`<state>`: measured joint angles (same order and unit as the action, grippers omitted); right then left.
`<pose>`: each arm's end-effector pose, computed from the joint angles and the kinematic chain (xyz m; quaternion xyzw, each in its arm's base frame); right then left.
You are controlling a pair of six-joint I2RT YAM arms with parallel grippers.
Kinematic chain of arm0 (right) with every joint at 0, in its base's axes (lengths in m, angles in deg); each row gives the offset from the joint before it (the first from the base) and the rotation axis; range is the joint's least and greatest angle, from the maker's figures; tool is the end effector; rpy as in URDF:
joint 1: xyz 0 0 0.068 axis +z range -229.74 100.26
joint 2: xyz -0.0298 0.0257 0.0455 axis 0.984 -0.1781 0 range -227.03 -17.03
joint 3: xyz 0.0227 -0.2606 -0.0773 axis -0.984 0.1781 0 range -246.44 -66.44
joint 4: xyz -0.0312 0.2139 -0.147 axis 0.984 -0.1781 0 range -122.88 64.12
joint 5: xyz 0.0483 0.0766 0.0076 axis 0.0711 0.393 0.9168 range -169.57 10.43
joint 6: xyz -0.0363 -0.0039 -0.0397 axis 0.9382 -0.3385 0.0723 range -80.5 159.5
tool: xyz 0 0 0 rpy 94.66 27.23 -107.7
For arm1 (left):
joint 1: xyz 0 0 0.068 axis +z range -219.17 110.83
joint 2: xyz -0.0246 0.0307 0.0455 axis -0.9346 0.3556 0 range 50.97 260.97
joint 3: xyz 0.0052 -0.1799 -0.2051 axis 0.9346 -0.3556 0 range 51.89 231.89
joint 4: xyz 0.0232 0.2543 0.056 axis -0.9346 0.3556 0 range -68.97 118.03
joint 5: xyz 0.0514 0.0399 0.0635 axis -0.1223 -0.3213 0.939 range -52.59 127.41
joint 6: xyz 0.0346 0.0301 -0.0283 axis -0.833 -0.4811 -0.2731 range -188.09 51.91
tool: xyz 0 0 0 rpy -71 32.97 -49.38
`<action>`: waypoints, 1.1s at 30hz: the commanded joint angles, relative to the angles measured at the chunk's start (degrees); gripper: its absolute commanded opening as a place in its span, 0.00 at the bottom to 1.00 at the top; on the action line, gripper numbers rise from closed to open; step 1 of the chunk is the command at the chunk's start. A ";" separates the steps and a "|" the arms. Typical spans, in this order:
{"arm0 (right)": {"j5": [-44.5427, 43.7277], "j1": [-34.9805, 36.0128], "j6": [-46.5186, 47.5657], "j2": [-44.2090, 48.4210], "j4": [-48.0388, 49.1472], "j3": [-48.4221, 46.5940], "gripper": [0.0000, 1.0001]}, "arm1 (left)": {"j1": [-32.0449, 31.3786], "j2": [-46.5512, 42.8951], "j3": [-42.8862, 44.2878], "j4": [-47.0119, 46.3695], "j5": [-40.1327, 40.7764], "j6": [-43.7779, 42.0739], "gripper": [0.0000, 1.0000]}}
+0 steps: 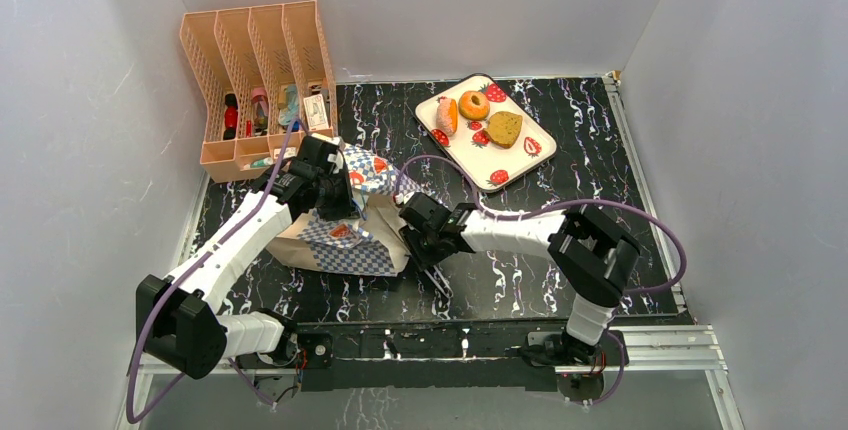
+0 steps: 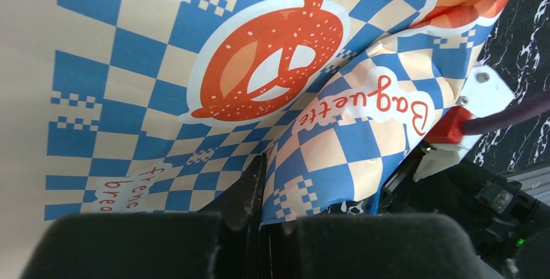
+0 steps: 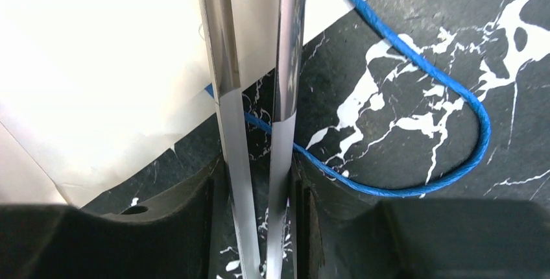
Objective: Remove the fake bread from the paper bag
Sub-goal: Pick up the fake bread from the paper bag.
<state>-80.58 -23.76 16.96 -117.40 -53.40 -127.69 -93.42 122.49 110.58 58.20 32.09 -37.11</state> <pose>0.1900 0.2805 0.1645 -0.2800 0.9384 0.1214 0.1621 0.2346 -0.1094 0.2842 -0.0392 0.9380 -0.1970 0.2825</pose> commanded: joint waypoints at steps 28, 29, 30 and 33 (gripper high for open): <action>-19.32 4.16 -3.82 5.76 22.30 19.65 0.49 | -0.91 -1.31 0.31 5.28 0.36 -3.27 0.00; -19.59 4.40 -3.96 5.88 22.55 20.11 0.49 | -0.89 -1.28 0.16 5.37 0.32 -3.39 0.00; -19.82 4.59 -4.06 5.93 22.74 20.41 0.49 | -0.89 -1.26 -0.01 5.29 0.31 -3.45 0.00; -21.72 5.78 -4.47 6.32 22.70 21.17 0.49 | -0.89 -1.14 -0.40 5.20 0.23 -3.77 0.00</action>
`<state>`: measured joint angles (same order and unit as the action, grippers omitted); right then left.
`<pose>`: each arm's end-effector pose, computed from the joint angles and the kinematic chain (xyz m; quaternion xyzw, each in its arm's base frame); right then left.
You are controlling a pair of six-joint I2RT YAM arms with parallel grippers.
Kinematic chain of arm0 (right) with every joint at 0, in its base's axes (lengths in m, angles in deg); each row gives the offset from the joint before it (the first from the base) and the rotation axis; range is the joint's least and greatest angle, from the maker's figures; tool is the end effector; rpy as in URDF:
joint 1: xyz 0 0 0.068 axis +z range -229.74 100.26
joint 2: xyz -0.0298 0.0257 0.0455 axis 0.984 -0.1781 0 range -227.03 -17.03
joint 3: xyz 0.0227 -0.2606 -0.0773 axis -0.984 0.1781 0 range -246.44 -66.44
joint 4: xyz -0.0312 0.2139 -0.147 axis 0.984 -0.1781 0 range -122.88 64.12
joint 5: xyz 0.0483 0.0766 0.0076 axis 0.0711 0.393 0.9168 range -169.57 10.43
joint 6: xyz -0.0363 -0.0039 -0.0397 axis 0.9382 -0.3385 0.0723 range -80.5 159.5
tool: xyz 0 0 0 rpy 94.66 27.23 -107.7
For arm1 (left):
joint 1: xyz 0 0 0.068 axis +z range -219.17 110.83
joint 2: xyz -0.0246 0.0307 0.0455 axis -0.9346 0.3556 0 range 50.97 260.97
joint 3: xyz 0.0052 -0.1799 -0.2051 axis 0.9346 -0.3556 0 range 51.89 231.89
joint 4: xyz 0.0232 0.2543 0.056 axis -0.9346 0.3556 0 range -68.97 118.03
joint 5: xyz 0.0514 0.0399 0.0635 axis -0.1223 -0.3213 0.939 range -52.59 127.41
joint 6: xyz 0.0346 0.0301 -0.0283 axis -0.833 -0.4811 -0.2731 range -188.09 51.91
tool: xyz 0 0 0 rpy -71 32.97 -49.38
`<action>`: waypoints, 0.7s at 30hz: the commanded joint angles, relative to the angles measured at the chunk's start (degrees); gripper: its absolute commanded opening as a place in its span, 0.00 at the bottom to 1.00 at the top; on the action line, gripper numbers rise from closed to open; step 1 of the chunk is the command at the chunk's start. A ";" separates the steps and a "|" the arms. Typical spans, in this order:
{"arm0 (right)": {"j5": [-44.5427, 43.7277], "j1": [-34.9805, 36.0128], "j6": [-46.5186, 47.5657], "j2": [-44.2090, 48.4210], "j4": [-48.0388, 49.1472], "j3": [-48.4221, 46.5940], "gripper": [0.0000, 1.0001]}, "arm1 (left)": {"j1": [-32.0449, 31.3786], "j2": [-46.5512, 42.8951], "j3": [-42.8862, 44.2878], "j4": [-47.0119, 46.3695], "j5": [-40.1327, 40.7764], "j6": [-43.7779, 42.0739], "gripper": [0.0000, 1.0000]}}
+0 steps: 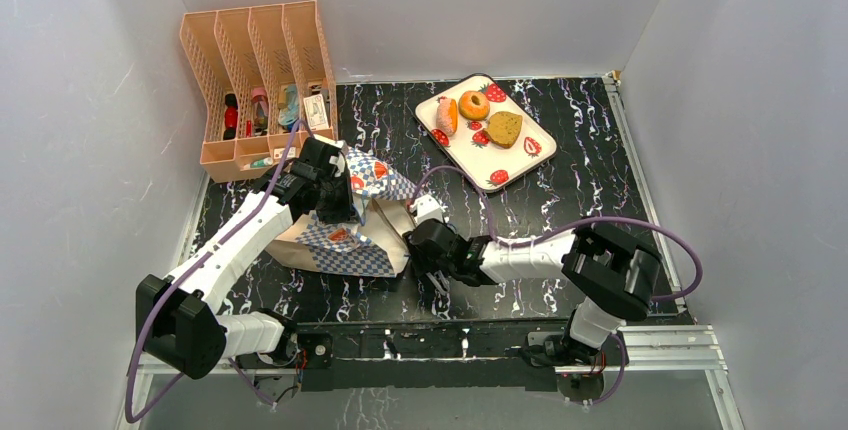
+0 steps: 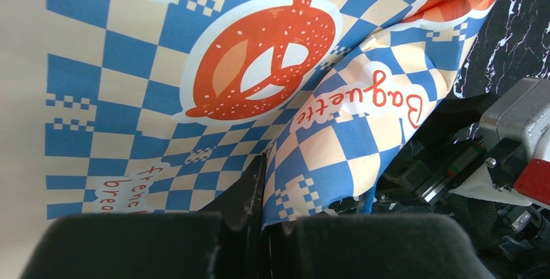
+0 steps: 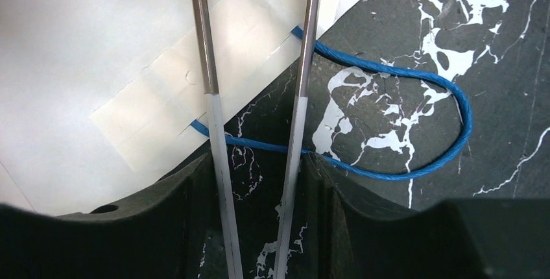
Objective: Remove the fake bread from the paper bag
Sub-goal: Pick up the fake bread from the paper bag.
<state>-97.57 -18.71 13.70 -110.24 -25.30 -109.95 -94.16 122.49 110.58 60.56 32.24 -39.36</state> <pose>0.1594 0.2655 0.1475 -0.2280 0.8986 0.1306 0.3512 0.2300 -0.1108 0.2813 -0.0163 0.9455 -0.1837 0.2682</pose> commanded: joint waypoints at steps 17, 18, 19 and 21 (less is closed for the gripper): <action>-9.74 5.46 -6.97 0.59 -4.12 7.34 0.34 | -0.14 -2.11 -0.62 3.80 0.69 -1.70 0.00; -9.63 5.49 -7.18 1.90 -4.42 7.45 0.34 | -0.14 -2.17 -0.68 3.80 0.77 -1.60 0.00; -9.42 5.50 -7.36 3.19 -4.82 7.47 0.33 | -0.14 -2.25 -0.75 3.69 0.84 -1.51 0.00; -8.69 5.50 -7.51 5.73 -5.80 7.32 0.32 | -0.14 -2.42 -0.82 3.71 0.86 -1.25 0.00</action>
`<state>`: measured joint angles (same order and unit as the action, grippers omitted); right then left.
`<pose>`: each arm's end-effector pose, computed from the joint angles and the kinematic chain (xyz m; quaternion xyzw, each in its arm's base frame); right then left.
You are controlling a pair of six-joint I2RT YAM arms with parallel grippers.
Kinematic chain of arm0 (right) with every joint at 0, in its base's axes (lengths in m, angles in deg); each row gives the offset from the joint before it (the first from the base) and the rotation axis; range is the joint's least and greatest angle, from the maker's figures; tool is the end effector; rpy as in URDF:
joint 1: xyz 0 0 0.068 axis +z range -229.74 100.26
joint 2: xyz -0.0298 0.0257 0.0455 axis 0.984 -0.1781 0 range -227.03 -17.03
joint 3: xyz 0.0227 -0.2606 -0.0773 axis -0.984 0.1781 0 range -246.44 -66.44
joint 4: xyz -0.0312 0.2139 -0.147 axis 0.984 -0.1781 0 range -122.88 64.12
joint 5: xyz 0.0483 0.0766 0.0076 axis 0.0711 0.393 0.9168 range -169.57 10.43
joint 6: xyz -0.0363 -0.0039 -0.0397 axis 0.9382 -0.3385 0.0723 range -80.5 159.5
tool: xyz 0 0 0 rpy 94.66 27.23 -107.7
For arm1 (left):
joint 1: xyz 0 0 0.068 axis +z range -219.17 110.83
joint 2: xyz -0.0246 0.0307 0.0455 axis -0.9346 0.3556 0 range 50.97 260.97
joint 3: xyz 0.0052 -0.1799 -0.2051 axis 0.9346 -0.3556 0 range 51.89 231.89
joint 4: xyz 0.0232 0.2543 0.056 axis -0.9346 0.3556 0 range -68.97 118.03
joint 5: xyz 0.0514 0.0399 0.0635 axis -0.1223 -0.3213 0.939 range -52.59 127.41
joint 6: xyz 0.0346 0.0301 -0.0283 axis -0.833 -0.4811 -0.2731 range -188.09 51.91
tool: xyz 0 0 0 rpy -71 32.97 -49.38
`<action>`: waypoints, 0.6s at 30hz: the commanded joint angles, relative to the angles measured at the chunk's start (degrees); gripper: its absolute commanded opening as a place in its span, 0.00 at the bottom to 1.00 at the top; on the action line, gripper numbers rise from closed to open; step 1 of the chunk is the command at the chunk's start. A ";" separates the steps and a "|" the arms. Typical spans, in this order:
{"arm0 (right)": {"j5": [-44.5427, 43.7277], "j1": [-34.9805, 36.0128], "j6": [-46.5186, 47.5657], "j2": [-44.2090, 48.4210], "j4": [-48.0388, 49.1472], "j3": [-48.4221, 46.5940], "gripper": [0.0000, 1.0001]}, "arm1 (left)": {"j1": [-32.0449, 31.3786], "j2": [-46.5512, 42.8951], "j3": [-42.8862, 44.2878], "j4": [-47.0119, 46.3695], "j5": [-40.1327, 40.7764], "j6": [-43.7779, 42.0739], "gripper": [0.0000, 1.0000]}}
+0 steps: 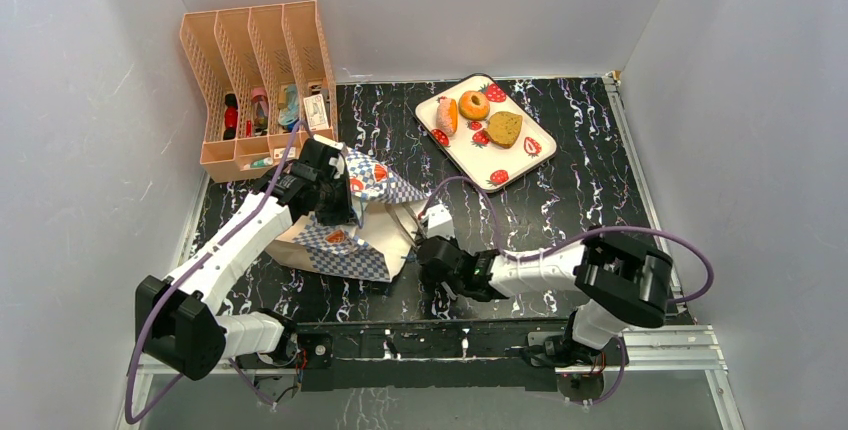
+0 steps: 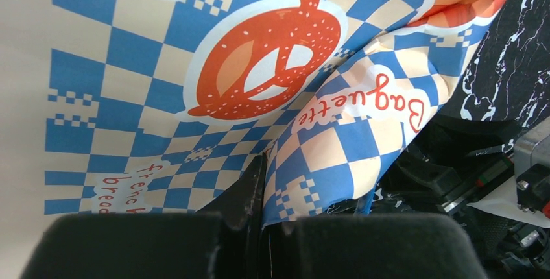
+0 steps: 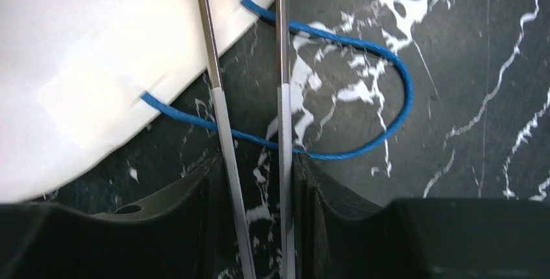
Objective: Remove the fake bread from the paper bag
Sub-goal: Pick up the fake bread from the paper bag.
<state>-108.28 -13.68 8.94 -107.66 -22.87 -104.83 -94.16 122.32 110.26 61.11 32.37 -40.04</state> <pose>0.1328 0.2572 0.1408 -0.1946 0.8912 0.0974 0.3979 0.2285 -0.1100 0.2796 -0.0114 0.9476 -0.1786 0.2646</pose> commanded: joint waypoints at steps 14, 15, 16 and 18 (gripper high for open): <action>9.13 0.47 -6.24 14.17 -18.78 -4.54 0.30 | -0.14 -5.40 -2.61 1.63 1.35 1.16 0.00; 9.62 0.43 -6.41 14.45 -18.93 -4.92 0.30 | -0.14 -5.71 -2.80 1.51 1.32 1.21 0.00; 10.47 0.47 -6.71 14.72 -19.31 -6.01 0.30 | -0.14 -6.09 -2.78 1.73 1.39 1.07 0.00; 11.35 0.47 -7.00 14.85 -20.03 -7.45 0.29 | -0.14 -6.67 -2.65 1.85 1.23 0.71 0.00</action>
<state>-98.64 -13.46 3.32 -95.37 -43.53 -107.28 -94.14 118.23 108.03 61.68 33.77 -39.25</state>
